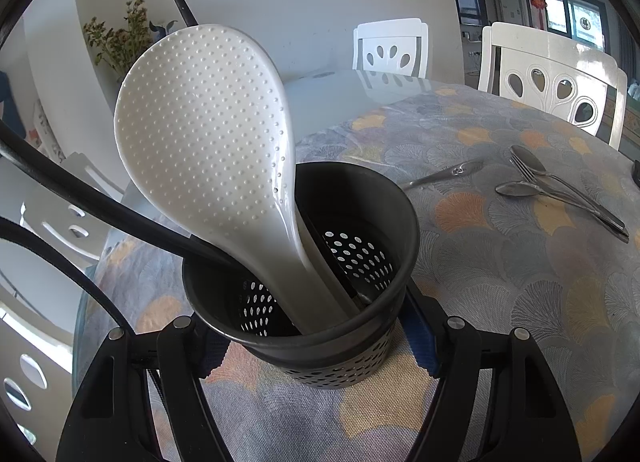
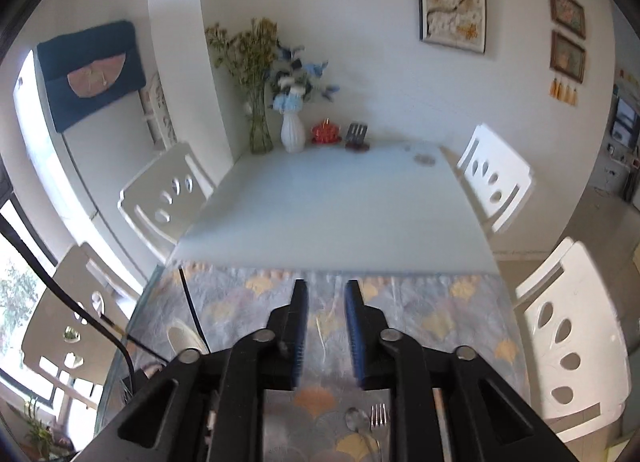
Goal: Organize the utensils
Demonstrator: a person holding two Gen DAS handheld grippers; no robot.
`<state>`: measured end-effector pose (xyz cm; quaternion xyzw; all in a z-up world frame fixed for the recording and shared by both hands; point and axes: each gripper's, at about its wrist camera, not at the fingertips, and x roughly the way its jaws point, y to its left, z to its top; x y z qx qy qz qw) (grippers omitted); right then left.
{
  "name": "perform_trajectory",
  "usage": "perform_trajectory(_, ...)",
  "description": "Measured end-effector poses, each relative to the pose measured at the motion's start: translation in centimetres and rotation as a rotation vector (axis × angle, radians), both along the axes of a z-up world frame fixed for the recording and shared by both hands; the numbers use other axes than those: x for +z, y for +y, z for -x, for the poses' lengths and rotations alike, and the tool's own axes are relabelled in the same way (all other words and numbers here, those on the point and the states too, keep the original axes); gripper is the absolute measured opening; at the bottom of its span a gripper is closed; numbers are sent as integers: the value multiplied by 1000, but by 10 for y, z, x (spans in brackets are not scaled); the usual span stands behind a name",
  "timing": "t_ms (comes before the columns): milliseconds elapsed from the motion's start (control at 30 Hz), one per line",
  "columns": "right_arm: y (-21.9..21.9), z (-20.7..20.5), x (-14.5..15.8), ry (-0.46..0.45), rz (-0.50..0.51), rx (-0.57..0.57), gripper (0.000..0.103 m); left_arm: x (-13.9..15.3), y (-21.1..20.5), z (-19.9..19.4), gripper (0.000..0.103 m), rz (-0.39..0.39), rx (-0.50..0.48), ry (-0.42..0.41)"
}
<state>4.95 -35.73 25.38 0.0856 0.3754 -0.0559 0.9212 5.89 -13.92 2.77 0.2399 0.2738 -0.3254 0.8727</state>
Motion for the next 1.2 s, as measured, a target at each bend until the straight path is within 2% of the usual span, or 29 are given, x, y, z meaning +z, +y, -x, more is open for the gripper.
perform_trajectory(33, -2, -2, -7, 22, -13, 22, 68, 0, 0, 0, 71, 0, 0, 0)
perform_trajectory(67, -3, -3, -20, 50, -25, 57, 89, 0, 0, 0, 71, 0, 0, 0)
perform_trajectory(133, 1, -4, -47, 92, -1, 134, 88, 0, 0, 0, 71, 0, 1, 0)
perform_trajectory(200, 4, -7, -74, 151, 6, 207, 75, 0, 0, 0, 71, -2, 1, -2)
perform_trajectory(233, 2, -12, -90, 191, -32, 239, 66, 0, 0, 1, 71, -2, 1, -2)
perform_trajectory(267, -3, -18, -105, 227, -95, 260, 63, 0, 0, 1, 71, -3, 1, -3)
perform_trajectory(367, -27, -45, -140, 291, -222, 252, 59, 0, 0, 1, 71, -2, 2, -1)
perform_trajectory(467, -37, -73, -170, 370, -267, 303, 58, 0, 0, 1, 72, 0, 3, 4)
perform_trajectory(567, -27, -97, -199, 446, -241, 380, 58, 0, -1, 2, 72, -2, 3, 3)
perform_trajectory(733, -1, -127, -237, 519, -169, 436, 58, 0, -2, 3, 72, -5, 4, 0)
perform_trajectory(800, 8, -139, -249, 534, -137, 451, 54, -1, -2, 3, 72, -6, 5, 1)
perform_trajectory(833, 14, -145, -256, 547, -105, 451, 46, -1, -1, 3, 72, -6, 7, 2)
perform_trajectory(900, 19, -149, -256, 527, -53, 456, 35, -1, -1, 2, 72, -5, 8, 6)
perform_trajectory(933, 20, -151, -255, 514, -36, 462, 11, -1, -1, 2, 72, -6, 8, 7)
perform_trajectory(1067, 19, -151, -254, 472, 3, 459, 2, -1, -1, 1, 73, -7, 10, 8)
perform_trajectory(1200, 2, -137, -232, 396, -61, 410, 2, -1, -1, 2, 73, -9, 11, 5)
